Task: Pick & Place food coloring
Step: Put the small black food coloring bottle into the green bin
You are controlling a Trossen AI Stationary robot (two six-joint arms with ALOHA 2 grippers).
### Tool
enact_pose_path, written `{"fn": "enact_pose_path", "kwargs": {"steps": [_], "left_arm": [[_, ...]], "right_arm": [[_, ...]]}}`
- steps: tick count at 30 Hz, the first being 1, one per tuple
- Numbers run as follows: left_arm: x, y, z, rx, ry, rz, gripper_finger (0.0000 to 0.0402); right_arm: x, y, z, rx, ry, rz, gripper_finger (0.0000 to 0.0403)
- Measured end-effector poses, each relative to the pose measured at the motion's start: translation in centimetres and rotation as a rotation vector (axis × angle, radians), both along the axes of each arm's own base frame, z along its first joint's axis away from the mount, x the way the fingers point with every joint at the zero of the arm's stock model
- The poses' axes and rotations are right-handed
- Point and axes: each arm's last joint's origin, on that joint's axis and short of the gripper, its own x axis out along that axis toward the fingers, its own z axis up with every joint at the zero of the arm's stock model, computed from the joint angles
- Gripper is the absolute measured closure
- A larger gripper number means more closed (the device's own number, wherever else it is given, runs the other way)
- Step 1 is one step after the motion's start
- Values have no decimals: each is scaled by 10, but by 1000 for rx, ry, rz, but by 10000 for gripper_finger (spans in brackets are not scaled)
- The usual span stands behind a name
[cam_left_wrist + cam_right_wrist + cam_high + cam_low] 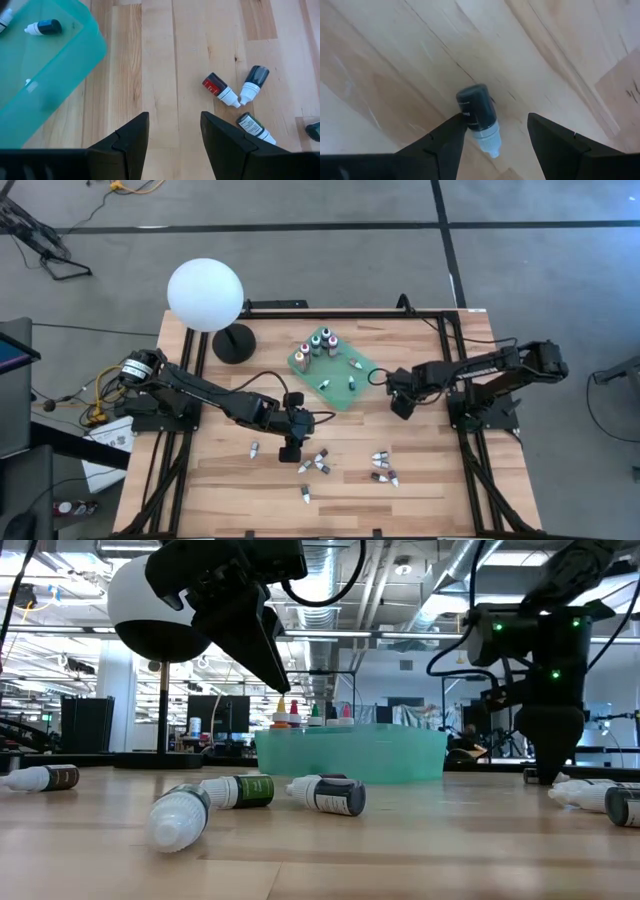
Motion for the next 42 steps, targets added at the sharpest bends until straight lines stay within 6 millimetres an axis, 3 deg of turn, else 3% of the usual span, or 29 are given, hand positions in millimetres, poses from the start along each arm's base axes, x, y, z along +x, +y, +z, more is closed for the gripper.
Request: {"fn": "enact_pose_path", "kwargs": {"steps": [9, 26, 42], "left_arm": [[0, 0, 0, 0, 0, 0, 229], [0, 0, 0, 0, 0, 0, 229], [0, 0, 0, 1, 0, 0, 229]], "right_arm": [[0, 6, 2, -11, -40, 65, 196], [3, 8, 2, 29, -71, 62, 320], [5, 8, 5, 27, -71, 62, 326]]}}
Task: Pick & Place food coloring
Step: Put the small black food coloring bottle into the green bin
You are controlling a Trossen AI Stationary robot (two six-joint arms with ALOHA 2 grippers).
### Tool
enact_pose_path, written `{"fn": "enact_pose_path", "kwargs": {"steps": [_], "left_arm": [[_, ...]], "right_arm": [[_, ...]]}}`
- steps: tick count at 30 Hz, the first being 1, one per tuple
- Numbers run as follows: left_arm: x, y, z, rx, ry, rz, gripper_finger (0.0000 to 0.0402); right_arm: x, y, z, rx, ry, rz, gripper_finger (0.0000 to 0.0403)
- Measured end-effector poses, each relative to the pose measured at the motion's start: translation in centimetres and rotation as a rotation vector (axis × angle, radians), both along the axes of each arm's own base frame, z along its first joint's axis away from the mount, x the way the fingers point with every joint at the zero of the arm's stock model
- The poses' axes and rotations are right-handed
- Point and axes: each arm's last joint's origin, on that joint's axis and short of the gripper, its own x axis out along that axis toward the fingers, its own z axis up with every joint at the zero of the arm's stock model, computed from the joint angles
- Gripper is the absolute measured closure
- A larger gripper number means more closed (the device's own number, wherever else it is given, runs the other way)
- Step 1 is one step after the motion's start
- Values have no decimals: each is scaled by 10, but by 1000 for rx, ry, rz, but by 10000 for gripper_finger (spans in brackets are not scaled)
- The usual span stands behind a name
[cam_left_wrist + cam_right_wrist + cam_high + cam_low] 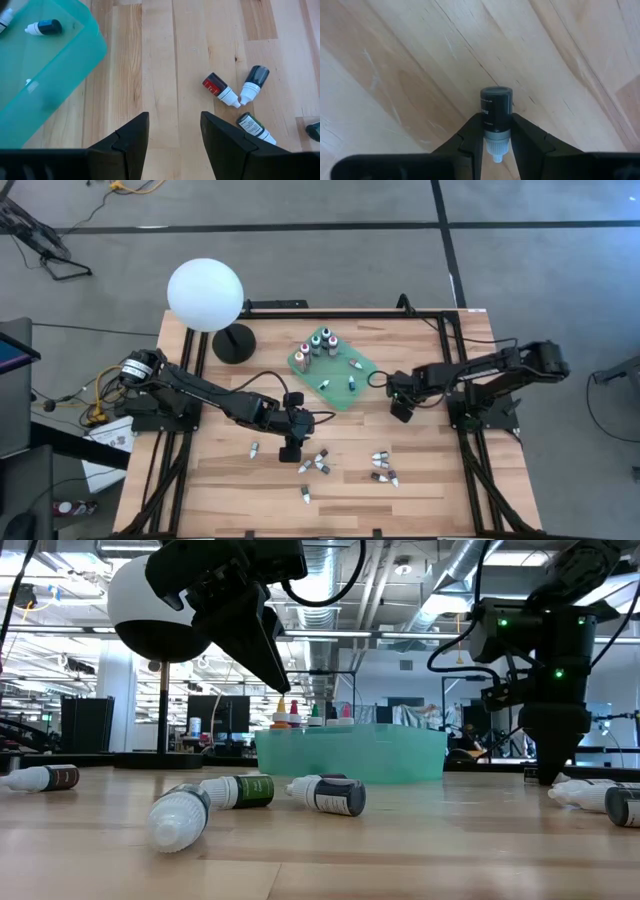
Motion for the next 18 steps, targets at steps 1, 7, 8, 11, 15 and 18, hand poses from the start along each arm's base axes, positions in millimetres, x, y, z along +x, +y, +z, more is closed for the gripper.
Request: {"fn": "enact_pose_path", "kwargs": {"steps": [1, 7, 8, 11, 15, 18], "left_arm": [[0, 0, 0, 0, 0, 0, 229], [-1, 0, 0, 2, 9, 0, 229], [-1, 0, -1, 3, 12, 0, 229], [-1, 0, -1, 4, 14, 0, 229], [-1, 0, -1, 4, 14, 0, 229], [-1, 0, -1, 4, 14, 0, 229]], "right_arm": [[1, 0, 2, 0, 4, 0, 326], [13, 2, 20, 9, -6, 27, 326], [15, 3, 24, 6, -5, 43, 326], [25, 9, 38, 0, -38, 83, 326], [36, 16, 60, -10, -75, 135, 326], [46, 21, 76, -38, -126, 197, 326]]}}
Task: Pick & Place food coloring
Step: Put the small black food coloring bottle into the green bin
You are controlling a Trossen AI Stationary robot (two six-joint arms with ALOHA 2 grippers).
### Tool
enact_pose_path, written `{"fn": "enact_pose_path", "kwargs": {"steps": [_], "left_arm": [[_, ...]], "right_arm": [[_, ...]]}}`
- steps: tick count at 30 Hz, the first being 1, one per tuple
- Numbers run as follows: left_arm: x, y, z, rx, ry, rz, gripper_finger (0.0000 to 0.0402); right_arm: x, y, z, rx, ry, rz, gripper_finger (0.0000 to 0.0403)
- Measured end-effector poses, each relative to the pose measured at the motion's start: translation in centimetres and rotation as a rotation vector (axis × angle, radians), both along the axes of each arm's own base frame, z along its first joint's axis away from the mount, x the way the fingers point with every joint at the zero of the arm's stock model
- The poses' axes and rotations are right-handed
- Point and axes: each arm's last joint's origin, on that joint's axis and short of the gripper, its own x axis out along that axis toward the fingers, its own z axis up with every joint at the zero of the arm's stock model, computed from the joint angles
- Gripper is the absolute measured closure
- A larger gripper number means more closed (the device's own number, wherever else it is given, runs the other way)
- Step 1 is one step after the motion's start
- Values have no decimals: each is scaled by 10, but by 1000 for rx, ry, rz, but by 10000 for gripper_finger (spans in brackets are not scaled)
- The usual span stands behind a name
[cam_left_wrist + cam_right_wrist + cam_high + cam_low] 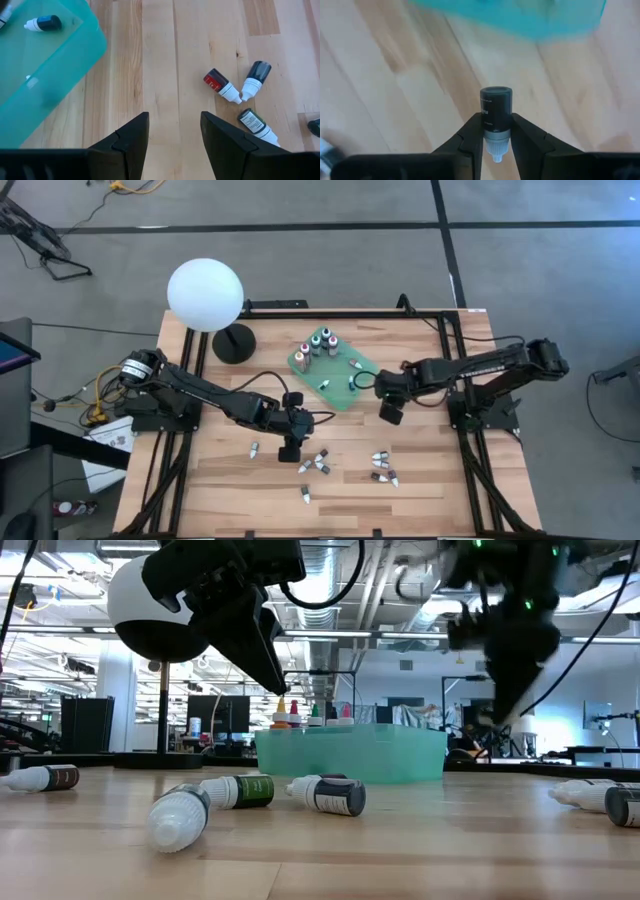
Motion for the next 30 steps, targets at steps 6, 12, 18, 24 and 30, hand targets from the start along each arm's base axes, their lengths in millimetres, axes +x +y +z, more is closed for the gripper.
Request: {"fn": "enact_pose_path", "kwargs": {"steps": [6, 12, 18, 24, 30], "left_arm": [[0, 0, 0, -5, -1, 6, 229], [0, 0, 0, -6, -4, 7, 229], [0, 0, 0, -6, -5, 7, 229], [1, 0, 0, -7, -8, 7, 229], [1, 0, 0, -7, -8, 7, 229]], "right_arm": [[24, 2, 25, -102, -204, 127, 326], [40, -5, 33, -159, -362, 187, 326], [43, -22, 36, -218, -393, 119, 326], [40, -36, 26, -228, -398, 66, 326], [34, -49, 10, -210, -399, 30, 326]]}}
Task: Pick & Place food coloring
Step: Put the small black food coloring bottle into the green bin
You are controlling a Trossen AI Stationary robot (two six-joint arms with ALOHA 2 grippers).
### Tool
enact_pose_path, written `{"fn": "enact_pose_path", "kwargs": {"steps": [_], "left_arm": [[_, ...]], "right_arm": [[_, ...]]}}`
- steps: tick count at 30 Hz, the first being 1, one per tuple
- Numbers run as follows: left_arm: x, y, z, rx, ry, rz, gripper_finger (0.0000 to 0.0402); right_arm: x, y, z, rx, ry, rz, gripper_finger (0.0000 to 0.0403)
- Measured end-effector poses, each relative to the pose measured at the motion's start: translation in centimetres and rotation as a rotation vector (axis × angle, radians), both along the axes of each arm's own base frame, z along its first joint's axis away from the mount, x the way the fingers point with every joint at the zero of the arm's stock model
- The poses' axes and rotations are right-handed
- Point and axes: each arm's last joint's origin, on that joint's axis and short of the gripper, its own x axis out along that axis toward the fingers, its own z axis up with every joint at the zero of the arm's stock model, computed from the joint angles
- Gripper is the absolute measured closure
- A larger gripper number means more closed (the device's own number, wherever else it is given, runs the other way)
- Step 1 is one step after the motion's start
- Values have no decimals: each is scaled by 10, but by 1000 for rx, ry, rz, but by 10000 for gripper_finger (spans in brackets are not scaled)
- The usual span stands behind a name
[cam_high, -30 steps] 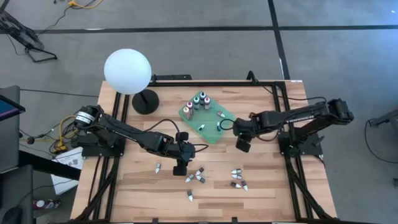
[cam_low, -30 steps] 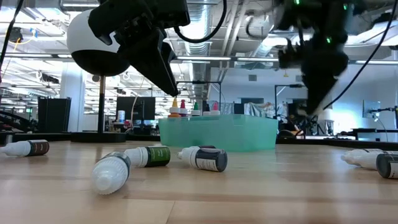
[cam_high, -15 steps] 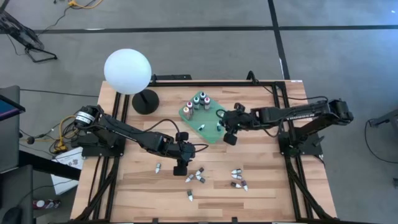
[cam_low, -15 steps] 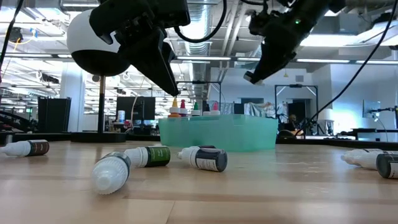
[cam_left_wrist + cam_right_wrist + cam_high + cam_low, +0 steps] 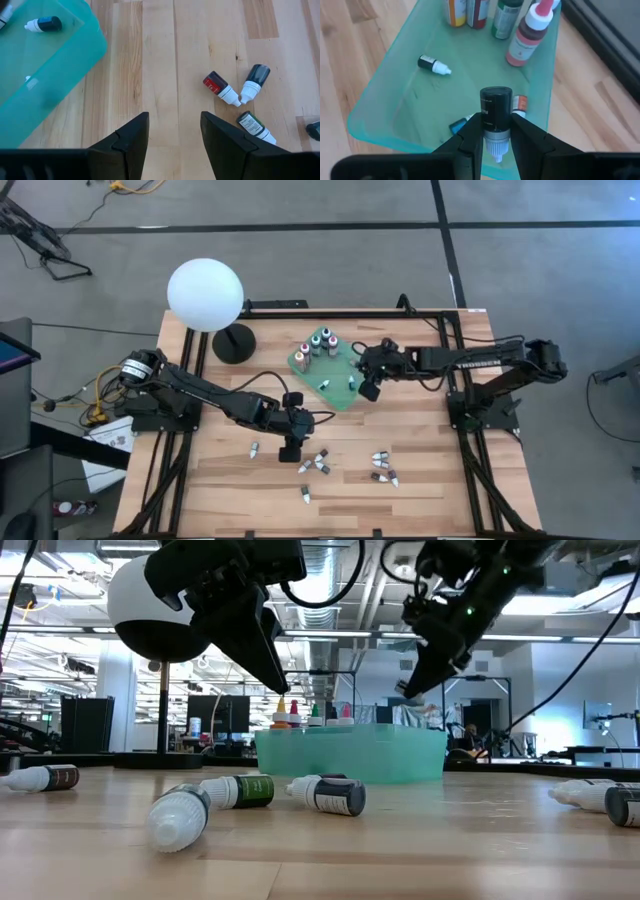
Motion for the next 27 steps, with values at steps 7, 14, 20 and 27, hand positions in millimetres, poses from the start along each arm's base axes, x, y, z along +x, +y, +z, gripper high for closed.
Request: {"fn": "enact_pose_path", "kwargs": {"steps": [7, 14, 20, 27], "left_arm": [[0, 0, 0, 3, -2, 2, 229], [0, 0, 0, 3, -3, 2, 229], [0, 0, 0, 3, -6, 3, 229], [0, 0, 0, 3, -3, 2, 229]], "right_arm": [[-2, -12, -8, 12, -51, -21, 326], [-2, -20, -18, 59, -65, -14, 318], [3, -22, -27, 63, -55, -16, 311], [12, -24, -41, 69, -31, -18, 303]]}}
